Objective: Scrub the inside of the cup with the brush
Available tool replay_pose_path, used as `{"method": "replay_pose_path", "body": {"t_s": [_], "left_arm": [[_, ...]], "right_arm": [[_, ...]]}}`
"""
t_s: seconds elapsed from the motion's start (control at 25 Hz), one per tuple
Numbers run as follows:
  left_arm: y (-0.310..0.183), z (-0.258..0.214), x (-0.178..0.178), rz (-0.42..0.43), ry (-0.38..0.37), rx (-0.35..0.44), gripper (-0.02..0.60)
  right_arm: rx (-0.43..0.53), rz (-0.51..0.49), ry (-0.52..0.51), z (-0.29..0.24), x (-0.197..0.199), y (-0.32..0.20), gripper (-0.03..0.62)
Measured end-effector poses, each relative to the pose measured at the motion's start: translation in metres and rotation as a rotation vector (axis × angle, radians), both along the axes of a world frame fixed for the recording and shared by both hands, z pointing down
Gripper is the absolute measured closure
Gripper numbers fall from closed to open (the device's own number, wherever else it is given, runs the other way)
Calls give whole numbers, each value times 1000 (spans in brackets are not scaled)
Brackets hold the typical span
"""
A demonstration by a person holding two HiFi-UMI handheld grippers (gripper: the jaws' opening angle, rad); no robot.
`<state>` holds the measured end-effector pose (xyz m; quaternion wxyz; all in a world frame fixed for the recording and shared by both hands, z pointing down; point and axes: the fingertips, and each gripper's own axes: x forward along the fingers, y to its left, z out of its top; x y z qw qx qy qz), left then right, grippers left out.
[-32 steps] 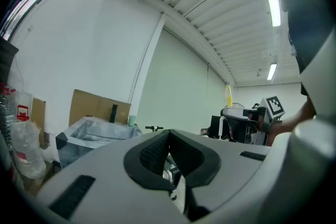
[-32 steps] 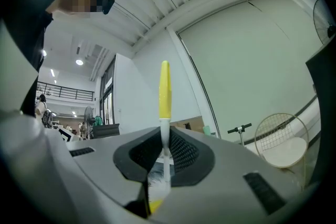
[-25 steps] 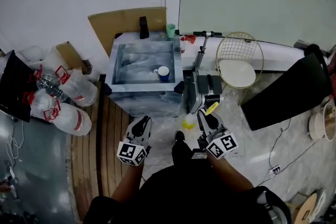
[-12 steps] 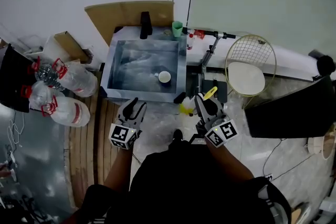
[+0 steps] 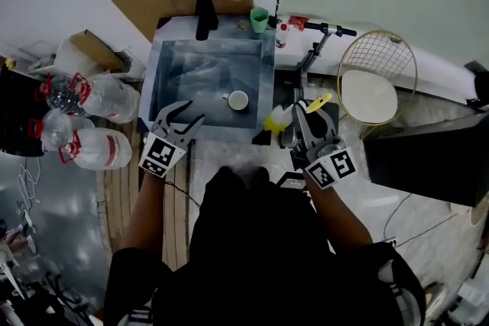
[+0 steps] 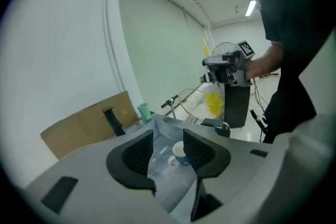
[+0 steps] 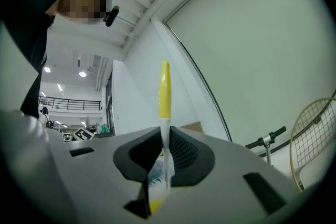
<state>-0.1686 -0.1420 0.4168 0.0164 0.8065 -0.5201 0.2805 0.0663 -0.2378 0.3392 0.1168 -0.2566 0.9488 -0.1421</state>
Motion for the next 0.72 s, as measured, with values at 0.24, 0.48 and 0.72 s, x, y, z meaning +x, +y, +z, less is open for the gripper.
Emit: {"method": "replay_pose_path", "body": {"t_s": [0.24,0.48,0.72], "left_arm": [[-45,45,-10,242,-128,-146,385],[-80,95,-14,482,-150,-245,382],[-91,159,-10,725,-180,-363,382]], "right_arm": [[10,46,0,1,-16,-23,545],[-3,118,34,5,-41,-38,545],[-13,195,74,15,-70,-41,545]]}}
